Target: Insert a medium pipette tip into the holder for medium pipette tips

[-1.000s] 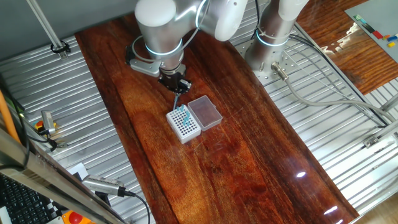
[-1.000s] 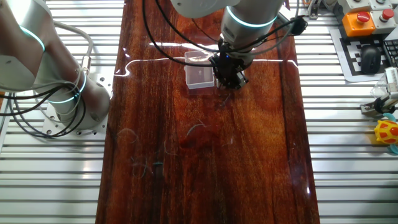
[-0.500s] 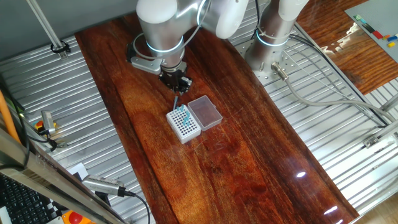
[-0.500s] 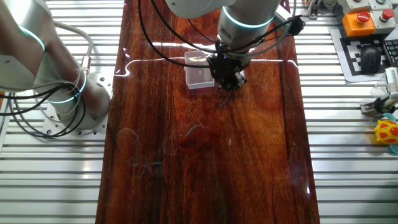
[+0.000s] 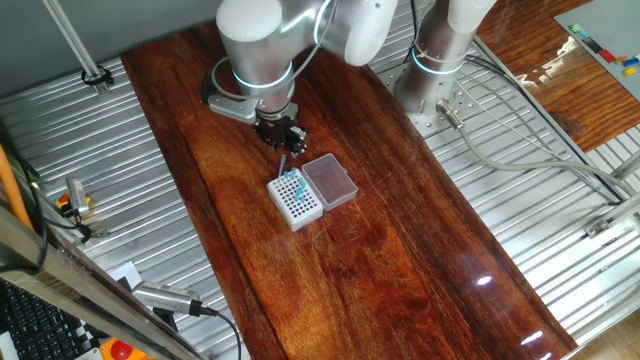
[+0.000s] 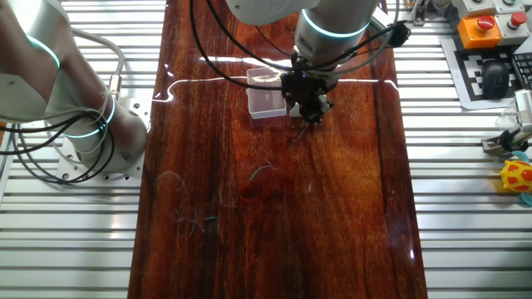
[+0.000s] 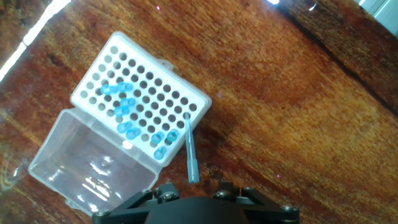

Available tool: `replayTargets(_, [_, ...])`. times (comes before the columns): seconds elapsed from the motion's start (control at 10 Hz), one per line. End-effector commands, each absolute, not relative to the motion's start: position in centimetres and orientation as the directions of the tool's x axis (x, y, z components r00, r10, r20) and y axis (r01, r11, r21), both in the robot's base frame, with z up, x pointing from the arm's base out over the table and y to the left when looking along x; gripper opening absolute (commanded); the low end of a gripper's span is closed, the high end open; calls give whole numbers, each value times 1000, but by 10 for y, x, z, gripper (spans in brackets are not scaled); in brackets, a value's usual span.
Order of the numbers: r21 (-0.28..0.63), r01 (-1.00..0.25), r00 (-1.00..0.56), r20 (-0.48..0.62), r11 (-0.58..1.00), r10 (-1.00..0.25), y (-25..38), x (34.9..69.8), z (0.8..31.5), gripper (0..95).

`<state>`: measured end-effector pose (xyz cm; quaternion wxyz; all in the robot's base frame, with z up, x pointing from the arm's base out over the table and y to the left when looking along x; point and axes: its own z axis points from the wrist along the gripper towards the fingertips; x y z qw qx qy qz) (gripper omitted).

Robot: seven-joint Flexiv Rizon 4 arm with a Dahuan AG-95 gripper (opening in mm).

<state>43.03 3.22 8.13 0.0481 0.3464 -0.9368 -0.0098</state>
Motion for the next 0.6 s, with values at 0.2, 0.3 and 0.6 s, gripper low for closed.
replayTargets(0.2, [49,-647,-756,88,761,-649,33,431,81,190])
replayTargets(0.3, [49,-647,-756,88,761,-648,34,431,81,190])
replayTargets(0.6, [48,-645,-758,91,763,-646,38,432,83,190])
